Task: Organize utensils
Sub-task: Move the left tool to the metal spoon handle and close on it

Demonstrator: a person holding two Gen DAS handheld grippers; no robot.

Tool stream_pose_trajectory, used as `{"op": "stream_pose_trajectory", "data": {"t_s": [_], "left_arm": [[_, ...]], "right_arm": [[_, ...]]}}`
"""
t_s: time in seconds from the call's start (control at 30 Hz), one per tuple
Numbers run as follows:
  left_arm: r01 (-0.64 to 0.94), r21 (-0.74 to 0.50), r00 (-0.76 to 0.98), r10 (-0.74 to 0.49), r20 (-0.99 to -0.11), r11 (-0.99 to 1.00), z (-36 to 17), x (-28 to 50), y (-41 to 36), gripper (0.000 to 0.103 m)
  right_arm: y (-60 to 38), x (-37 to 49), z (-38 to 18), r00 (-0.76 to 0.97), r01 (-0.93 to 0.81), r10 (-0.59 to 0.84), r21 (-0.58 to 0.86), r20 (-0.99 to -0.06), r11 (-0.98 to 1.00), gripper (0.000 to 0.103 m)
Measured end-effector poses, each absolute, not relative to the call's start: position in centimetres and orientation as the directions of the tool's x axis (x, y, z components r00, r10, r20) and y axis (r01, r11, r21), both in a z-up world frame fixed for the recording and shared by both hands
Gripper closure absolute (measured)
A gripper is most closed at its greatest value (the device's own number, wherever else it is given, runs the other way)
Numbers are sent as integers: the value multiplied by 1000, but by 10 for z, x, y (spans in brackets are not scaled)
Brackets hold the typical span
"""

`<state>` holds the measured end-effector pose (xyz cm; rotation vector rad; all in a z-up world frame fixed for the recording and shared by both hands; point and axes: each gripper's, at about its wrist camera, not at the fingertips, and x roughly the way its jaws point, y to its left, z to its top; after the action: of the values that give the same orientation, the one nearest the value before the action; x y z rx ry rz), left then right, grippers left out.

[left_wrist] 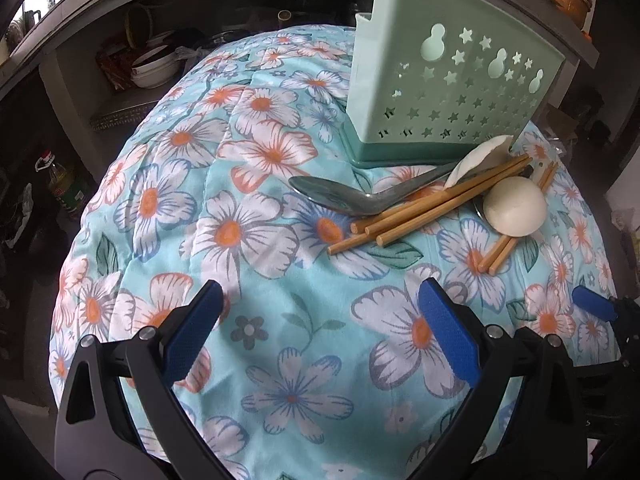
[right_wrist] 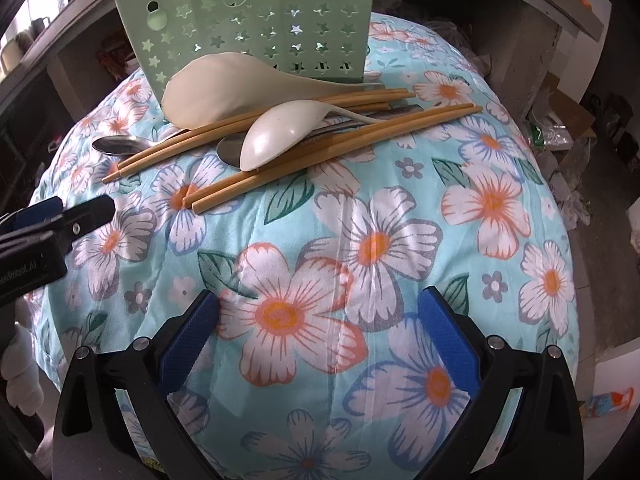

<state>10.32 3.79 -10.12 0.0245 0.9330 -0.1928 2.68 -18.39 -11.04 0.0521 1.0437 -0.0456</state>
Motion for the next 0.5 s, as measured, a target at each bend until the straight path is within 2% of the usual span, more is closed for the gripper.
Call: {"op": "stream_pose_trajectory", "data": {"t_s": [0.17,0.4,0.5], "left_arm": [[181,-108,632,-200,-749,978,-92,112,50,11],[214,-178,647,-276,-711,960,-80,117,57,33],[234,-145,666,-267,-696,961,-74,115,53,38]], "right_arm": [[-184,23,-111,507,73,-25,14,-861,997,6],[-186,21,-109,500,34,-1,19,-866,999,6],[-187,19,-99,525,18,6,18,-851,1000,6]]}}
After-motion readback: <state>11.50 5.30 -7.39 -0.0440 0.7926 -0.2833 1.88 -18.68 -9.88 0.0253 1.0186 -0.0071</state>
